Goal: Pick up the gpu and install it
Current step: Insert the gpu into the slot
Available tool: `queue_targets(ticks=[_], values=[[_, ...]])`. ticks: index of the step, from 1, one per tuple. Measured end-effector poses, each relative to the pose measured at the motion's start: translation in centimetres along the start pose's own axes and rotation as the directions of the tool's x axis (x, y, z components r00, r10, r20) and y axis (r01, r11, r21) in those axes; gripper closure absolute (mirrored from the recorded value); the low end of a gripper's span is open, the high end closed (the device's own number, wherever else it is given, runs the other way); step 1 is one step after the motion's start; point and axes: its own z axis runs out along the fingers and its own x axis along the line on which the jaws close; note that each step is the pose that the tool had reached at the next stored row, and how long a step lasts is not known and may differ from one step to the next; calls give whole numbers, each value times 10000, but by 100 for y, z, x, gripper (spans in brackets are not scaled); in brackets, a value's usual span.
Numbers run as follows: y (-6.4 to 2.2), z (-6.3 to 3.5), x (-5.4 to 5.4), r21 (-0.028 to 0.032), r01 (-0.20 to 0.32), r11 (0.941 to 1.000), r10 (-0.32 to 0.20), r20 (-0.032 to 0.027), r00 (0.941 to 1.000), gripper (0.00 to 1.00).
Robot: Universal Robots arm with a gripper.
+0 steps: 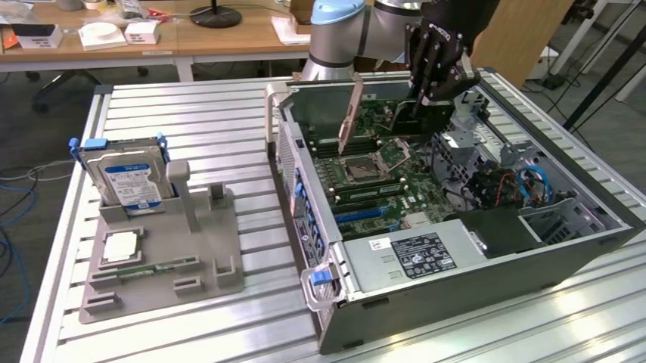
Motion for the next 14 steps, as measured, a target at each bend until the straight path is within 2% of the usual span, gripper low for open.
queue_targets(ticks=[2,3,5,11,13,14], values=[[0,7,1,21,10,10000,-10,-15,10000,74],[1,15,1,57,11,10000,-11,-19,10000,74],[1,29,2,142,16,9999,-16,-25,10000,74],[-5,70,3,458,46,9989,-44,-30,10000,74],[-8,82,3,531,57,9986,-55,-32,10000,74],[-8,83,4,538,59,9985,-57,-33,10000,74]])
